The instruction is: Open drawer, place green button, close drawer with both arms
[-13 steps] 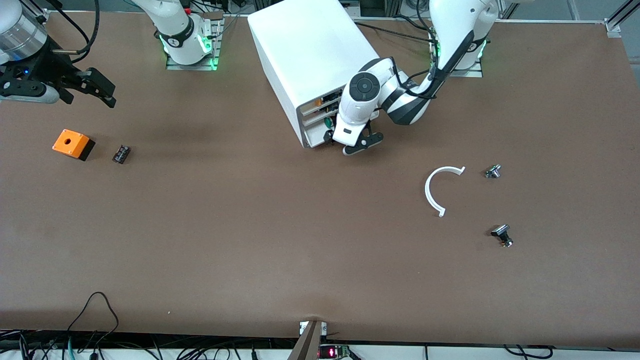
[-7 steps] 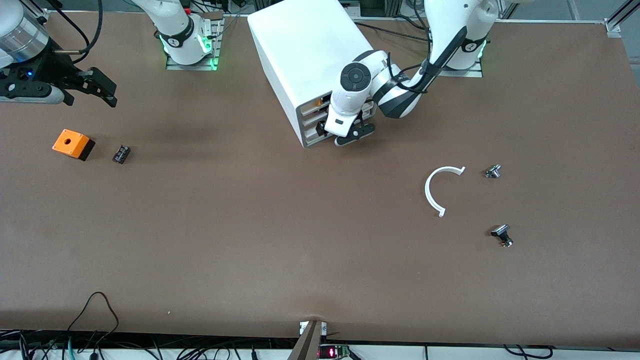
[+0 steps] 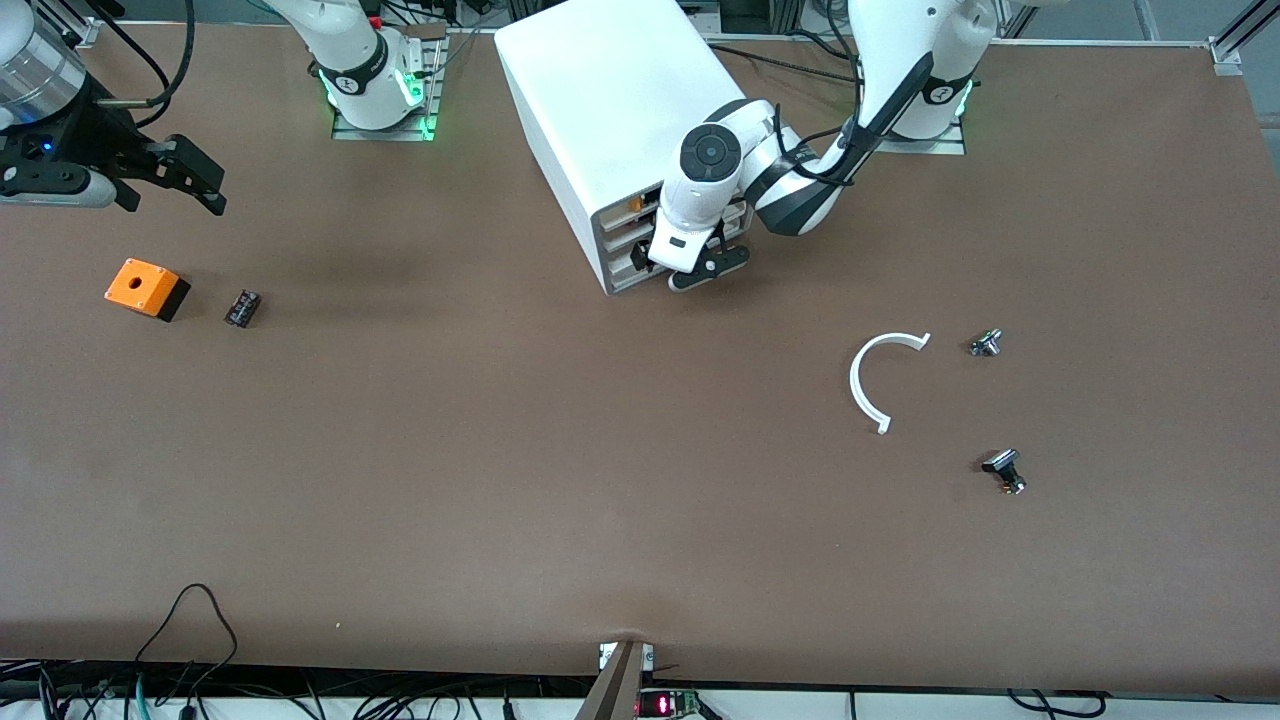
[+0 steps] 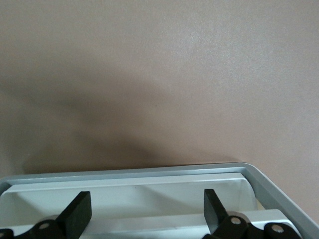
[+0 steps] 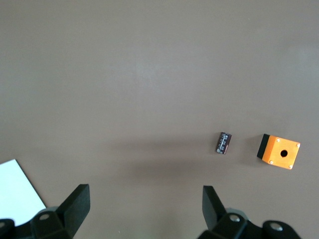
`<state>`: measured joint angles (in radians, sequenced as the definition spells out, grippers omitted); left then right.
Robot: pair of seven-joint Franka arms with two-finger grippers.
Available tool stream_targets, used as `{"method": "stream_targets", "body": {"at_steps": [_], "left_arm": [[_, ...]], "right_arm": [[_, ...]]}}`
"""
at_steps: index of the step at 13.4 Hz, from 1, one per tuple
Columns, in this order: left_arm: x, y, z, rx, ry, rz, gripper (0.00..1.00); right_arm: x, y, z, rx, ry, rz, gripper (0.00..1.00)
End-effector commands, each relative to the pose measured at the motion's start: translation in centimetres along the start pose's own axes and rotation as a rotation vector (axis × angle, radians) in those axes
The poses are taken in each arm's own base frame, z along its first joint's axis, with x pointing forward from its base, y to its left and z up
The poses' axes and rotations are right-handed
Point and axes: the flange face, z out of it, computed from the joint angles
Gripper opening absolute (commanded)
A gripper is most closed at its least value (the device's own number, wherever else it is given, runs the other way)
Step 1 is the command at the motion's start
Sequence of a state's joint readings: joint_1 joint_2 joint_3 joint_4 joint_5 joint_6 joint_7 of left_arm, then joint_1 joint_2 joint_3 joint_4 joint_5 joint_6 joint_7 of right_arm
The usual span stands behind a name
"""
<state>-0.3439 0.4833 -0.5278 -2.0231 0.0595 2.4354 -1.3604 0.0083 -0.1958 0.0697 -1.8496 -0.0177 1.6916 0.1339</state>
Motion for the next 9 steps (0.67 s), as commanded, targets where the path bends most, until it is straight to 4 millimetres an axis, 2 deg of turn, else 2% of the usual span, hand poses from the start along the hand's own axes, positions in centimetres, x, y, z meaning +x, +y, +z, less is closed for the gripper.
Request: {"method": "stream_targets", "body": {"at_steps": [1, 7, 9], "left_arm": [[-1.56, 0.25, -0.20, -0.011, -0.033, -0.009, 0.99], [-1.47, 0.21, -0.15, -0.010, -0.036, -0.008, 0.99], [-0.85, 0.13, -0.38, -0.013, -0.034, -0.014, 0.99]], "right_arm": [[-0.12, 0.15, -0.50, 0.003, 0.001, 0.032, 1.00], [0.24, 0.10, -0.89, 0.008, 0.019, 0.031, 1.00], [0.35, 0.10, -0.88, 0.007, 0.019, 0.032, 1.00]]}}
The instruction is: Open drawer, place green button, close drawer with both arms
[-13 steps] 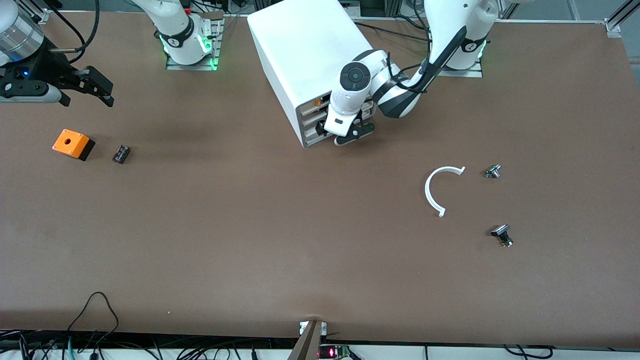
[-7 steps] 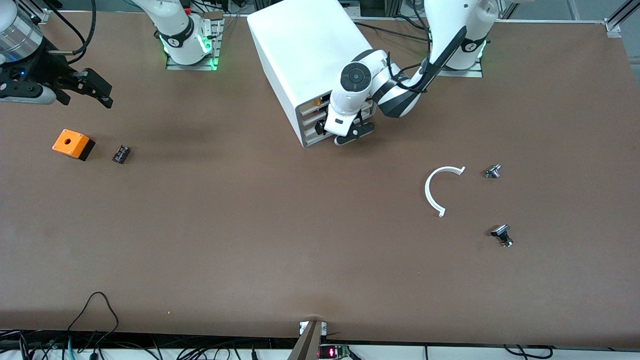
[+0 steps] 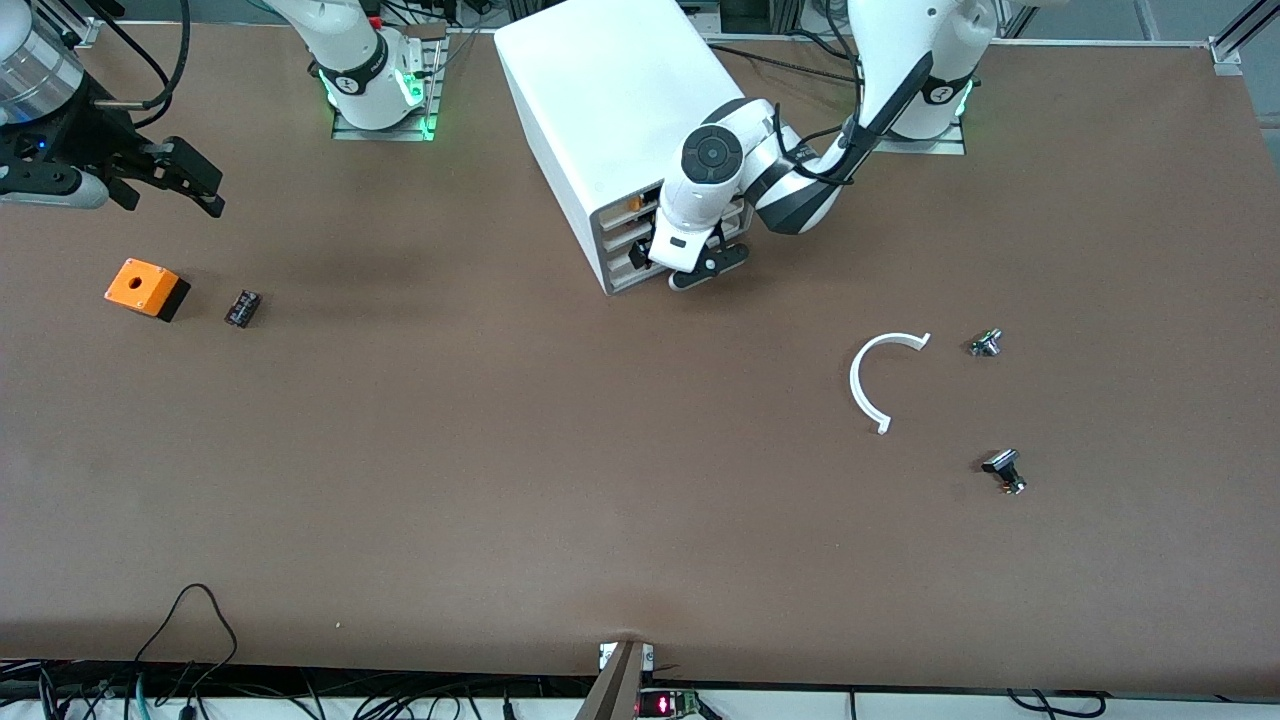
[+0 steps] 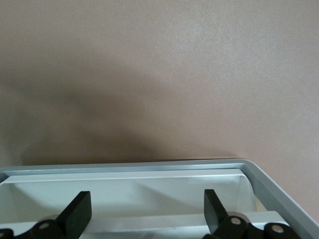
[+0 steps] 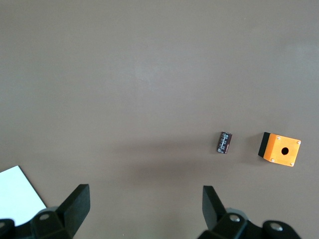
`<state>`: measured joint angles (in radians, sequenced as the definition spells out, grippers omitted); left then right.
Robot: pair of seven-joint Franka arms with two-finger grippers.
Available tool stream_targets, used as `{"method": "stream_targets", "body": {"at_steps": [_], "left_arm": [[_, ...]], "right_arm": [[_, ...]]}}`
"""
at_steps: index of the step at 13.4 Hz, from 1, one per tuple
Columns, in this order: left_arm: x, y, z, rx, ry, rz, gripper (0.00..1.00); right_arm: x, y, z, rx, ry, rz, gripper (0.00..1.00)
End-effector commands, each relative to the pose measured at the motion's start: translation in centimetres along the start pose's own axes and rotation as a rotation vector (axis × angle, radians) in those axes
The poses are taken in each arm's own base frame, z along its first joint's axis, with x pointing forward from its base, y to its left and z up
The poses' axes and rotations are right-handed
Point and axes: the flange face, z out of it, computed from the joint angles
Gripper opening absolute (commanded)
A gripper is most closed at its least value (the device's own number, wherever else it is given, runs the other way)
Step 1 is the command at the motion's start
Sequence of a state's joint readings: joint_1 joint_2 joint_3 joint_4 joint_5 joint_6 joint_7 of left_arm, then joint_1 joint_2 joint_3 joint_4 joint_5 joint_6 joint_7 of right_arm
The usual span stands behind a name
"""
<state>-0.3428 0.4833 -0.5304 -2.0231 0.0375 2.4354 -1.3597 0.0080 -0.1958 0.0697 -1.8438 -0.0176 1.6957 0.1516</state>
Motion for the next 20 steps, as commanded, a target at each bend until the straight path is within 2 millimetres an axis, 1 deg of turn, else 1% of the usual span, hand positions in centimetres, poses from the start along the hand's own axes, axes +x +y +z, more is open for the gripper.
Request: {"method": "stream_targets", "body": {"at_steps": [1, 2, 3, 5, 6, 8, 9, 10, 11, 14, 16, 18, 20], "left_arm": [[0.1, 0.1, -0.7, -0.017, -0.017, 0.006, 0.99], [1.7, 0.3, -1.6, -0.035, -0.012, -0.002, 1.00], [3.2, 0.0, -2.2, -0.029, -0.010, 0.002, 0.99], [6.6, -0.1, -4.8, 0.001, -0.017, 0.028, 1.00], [7.9, 0.2, -7.0, 0.035, -0.030, 0.048, 0.99], [9.8, 0.6, -11.0, 0.100, -0.046, 0.091, 1.00], [11.4, 0.1, -12.8, 0.121, -0.055, 0.108, 1.00], [13.4, -0.6, -14.8, 0.127, -0.066, 0.132, 1.00], [14.7, -1.3, -16.7, 0.137, -0.075, 0.163, 1.00], [18.2, -3.9, -24.0, 0.145, -0.080, 0.223, 1.00], [20.5, -6.3, -28.6, 0.190, -0.067, 0.290, 1.00], [22.2, -8.3, -33.0, 0.200, -0.028, 0.364, 1.00], [23.1, -10.1, -35.9, 0.178, 0.016, 0.439, 1.00]], "right_arm": [[0.3, 0.1, -0.6, 0.006, 0.014, 0.014, 1.00], [0.4, 0.1, -0.7, 0.007, 0.019, 0.014, 1.00], [0.5, 0.1, -0.7, 0.007, 0.020, 0.014, 1.00], [0.8, 0.0, -0.9, 0.009, 0.025, 0.014, 1.00], [0.9, 0.0, -0.9, 0.009, 0.025, 0.014, 1.00], [0.9, 0.0, -0.9, 0.009, 0.025, 0.014, 1.00], [0.9, 0.0, -0.9, 0.009, 0.023, 0.014, 1.00], [0.9, 0.0, -0.9, 0.009, 0.023, 0.014, 1.00], [0.9, 0.0, -0.9, 0.009, 0.023, 0.013, 1.00], [1.0, 0.0, -1.1, 0.010, 0.029, 0.014, 1.00], [1.4, 0.0, -1.6, 0.010, 0.035, 0.013, 1.00], [1.5, -0.2, -1.5, 0.010, 0.032, 0.011, 1.00], [1.6, -0.2, -1.6, 0.011, 0.037, 0.011, 1.00]]}}
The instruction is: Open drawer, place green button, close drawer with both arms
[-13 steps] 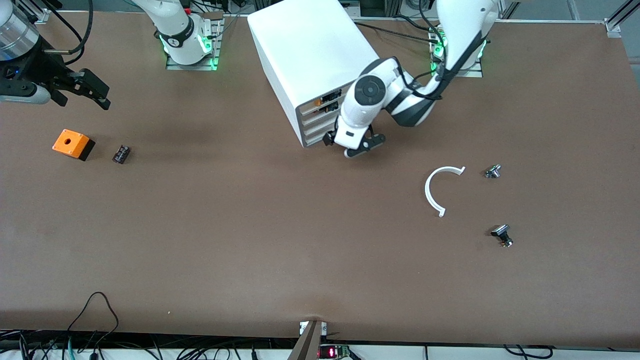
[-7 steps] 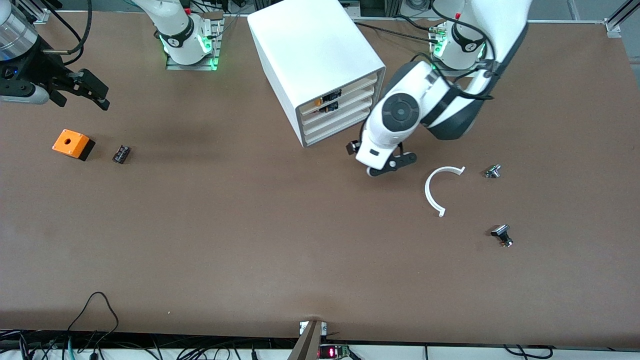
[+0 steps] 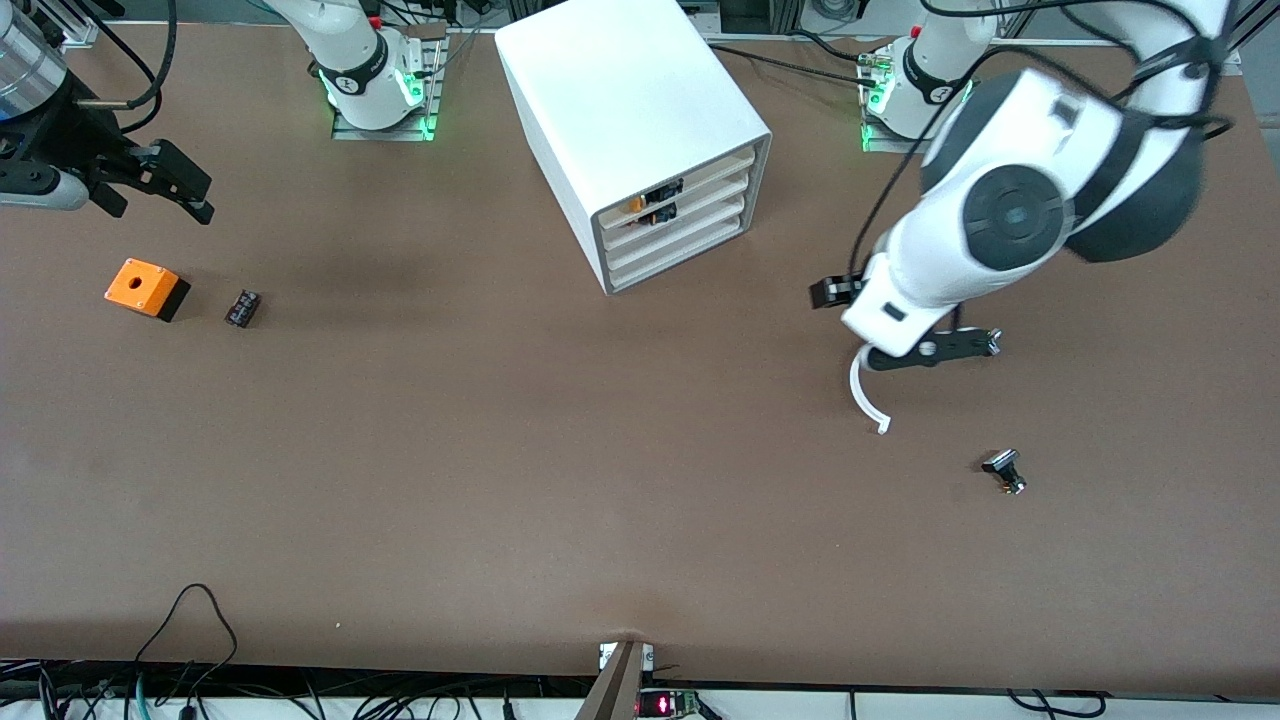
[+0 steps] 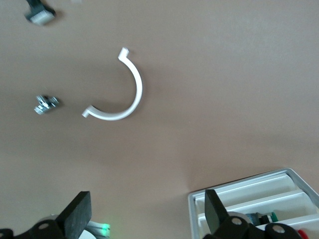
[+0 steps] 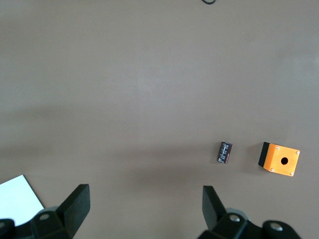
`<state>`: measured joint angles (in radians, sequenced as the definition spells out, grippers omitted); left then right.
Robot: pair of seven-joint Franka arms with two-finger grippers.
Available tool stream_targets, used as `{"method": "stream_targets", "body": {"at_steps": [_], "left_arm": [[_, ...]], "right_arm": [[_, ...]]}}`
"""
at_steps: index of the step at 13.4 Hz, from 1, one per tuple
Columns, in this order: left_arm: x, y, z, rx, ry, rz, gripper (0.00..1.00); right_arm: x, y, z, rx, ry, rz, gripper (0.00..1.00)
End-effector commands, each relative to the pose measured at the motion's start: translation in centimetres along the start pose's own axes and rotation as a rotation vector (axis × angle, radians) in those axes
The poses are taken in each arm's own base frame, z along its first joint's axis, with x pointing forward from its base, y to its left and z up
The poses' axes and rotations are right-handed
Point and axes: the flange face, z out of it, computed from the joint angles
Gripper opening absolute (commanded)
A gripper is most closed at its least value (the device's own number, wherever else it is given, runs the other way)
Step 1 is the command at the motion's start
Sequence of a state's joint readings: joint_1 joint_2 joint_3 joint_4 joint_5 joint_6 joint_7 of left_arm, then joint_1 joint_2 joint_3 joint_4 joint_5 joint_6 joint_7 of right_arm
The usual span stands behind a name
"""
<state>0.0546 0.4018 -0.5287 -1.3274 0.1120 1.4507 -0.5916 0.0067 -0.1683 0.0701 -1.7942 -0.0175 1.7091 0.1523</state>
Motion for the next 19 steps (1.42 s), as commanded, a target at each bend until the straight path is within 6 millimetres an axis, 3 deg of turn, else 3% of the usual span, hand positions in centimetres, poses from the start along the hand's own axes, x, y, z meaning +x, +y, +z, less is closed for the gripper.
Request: {"method": "stream_targets", "body": {"at_steps": [1, 2, 4, 7, 9, 11, 12, 16, 19], "left_arm": [[-1.1, -2.7, -3.8, 0.017, 0.076, 0.113, 1.00], [-1.5, -4.6, -5.5, 0.025, 0.132, 0.124, 1.00], [-2.4, -9.6, -7.0, 0.003, 0.175, 0.195, 1.00], [-3.3, -18.2, -6.9, -0.052, 0.242, 0.301, 1.00], [-4.3, -21.3, -6.3, -0.046, 0.249, 0.273, 1.00], [-3.1, -21.5, -4.3, -0.058, 0.345, 0.243, 1.00], [-2.6, -21.9, -4.2, -0.063, 0.386, 0.225, 1.00], [-3.5, -22.2, -5.2, -0.055, 0.303, 0.183, 1.00], [-3.1, -22.2, -5.5, -0.054, 0.275, 0.180, 1.00]], "right_arm": [[0.5, -0.1, -0.4, 0.004, 0.002, 0.009, 1.00], [0.5, 0.0, -0.3, 0.003, 0.001, 0.011, 1.00], [0.7, 0.0, -0.4, 0.004, 0.002, 0.011, 1.00], [0.9, 0.1, -0.8, 0.006, 0.011, 0.014, 1.00], [1.5, 0.0, -1.1, 0.009, 0.014, 0.013, 1.00], [1.7, 0.1, -1.3, 0.010, 0.017, 0.013, 1.00], [1.7, 0.0, -1.3, 0.010, 0.015, 0.011, 1.00], [1.7, 0.0, -1.5, 0.012, 0.019, 0.010, 1.00], [1.7, 0.0, -1.5, 0.010, 0.018, 0.010, 1.00]]}}
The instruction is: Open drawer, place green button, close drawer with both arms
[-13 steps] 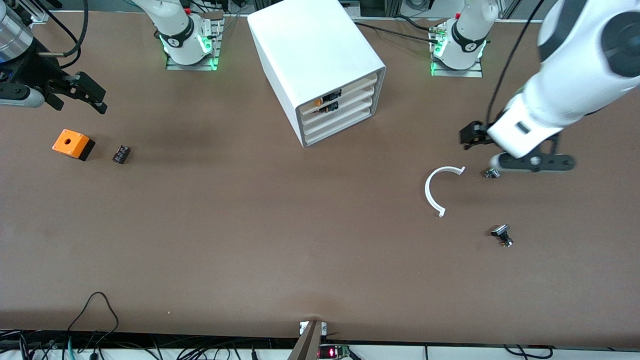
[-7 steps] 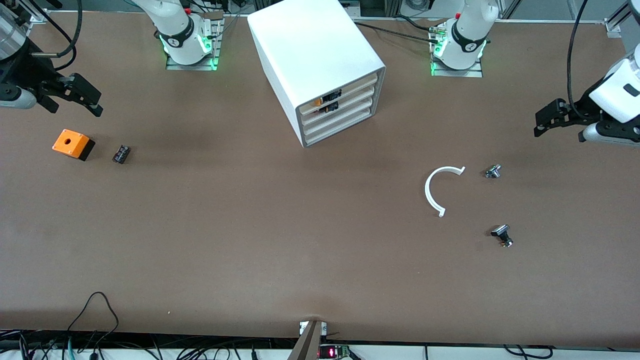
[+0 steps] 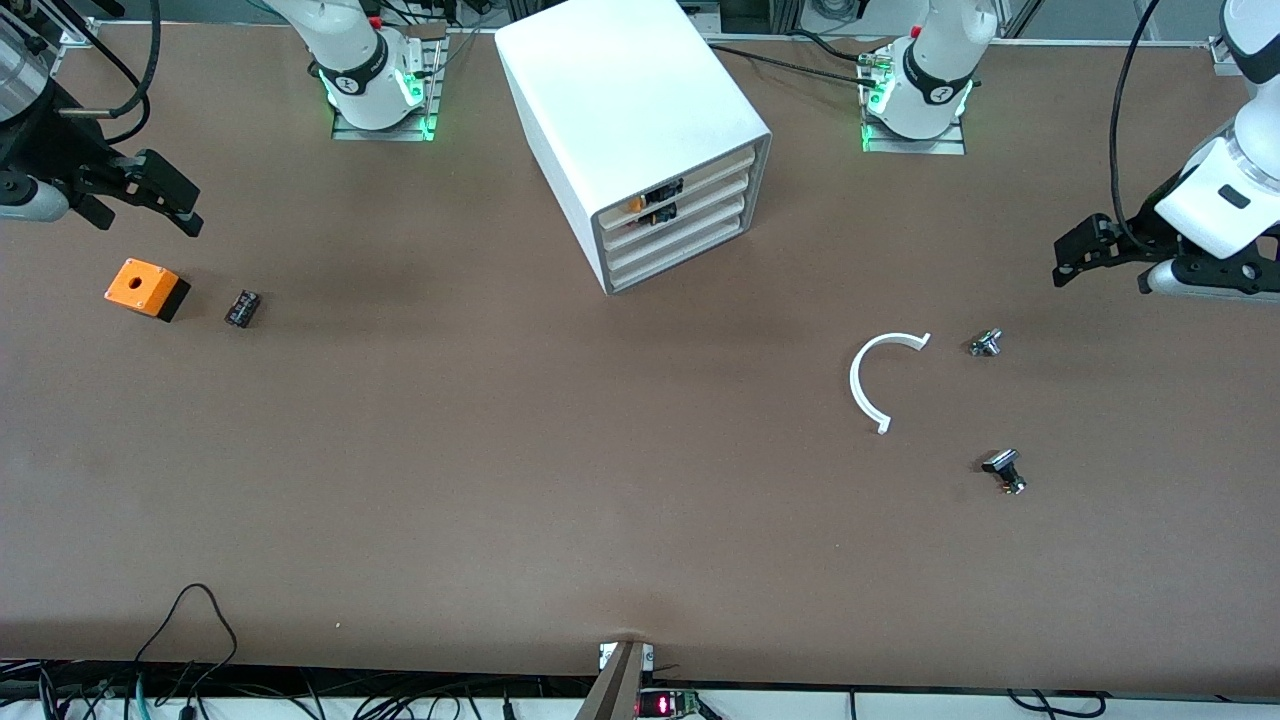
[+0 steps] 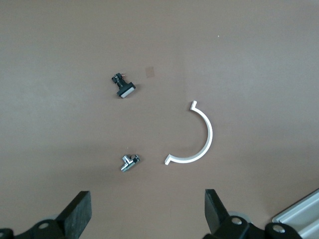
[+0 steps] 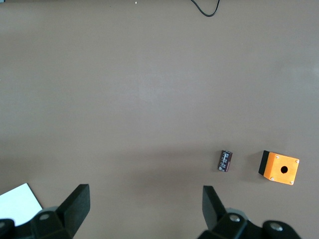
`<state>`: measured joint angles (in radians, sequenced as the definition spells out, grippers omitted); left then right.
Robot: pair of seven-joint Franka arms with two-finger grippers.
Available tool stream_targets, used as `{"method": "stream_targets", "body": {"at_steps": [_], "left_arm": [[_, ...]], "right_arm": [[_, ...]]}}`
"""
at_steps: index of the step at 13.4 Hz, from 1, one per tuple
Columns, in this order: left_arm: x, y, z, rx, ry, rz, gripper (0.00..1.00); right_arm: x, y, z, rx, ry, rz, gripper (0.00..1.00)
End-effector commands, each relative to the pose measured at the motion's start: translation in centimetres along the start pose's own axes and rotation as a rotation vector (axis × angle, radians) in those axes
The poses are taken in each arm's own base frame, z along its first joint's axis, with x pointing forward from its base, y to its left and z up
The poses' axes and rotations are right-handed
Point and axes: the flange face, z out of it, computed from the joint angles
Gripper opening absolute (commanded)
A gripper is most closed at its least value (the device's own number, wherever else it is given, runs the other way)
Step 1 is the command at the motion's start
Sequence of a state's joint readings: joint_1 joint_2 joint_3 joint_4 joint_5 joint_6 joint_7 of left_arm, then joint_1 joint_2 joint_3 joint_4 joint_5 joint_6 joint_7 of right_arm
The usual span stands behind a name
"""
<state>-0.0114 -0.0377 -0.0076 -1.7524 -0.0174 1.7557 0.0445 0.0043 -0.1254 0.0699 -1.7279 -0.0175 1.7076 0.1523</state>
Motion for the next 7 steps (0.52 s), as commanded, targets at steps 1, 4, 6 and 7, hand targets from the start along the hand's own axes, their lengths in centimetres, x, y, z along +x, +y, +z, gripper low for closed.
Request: {"method": "stream_targets", "body": {"at_steps": [1, 4, 6, 7], "left_arm": [[0.14, 0.00, -0.86, -0.003, -0.009, -0.013, 1.00], [0.22, 0.14, -0.93, 0.000, -0.006, -0.005, 1.00], [0.25, 0.27, -1.08, 0.013, -0.003, 0.002, 1.00], [0.25, 0.25, -1.08, 0.015, -0.003, 0.001, 1.00]], "right_arm": [[0.21, 0.03, -0.61, 0.004, -0.003, 0.009, 1.00], [0.21, 0.02, -0.68, 0.006, -0.002, 0.007, 1.00], [0.18, 0.02, -0.65, 0.005, -0.005, 0.007, 1.00], [0.18, 0.03, -0.71, 0.005, -0.005, 0.006, 1.00]]}}
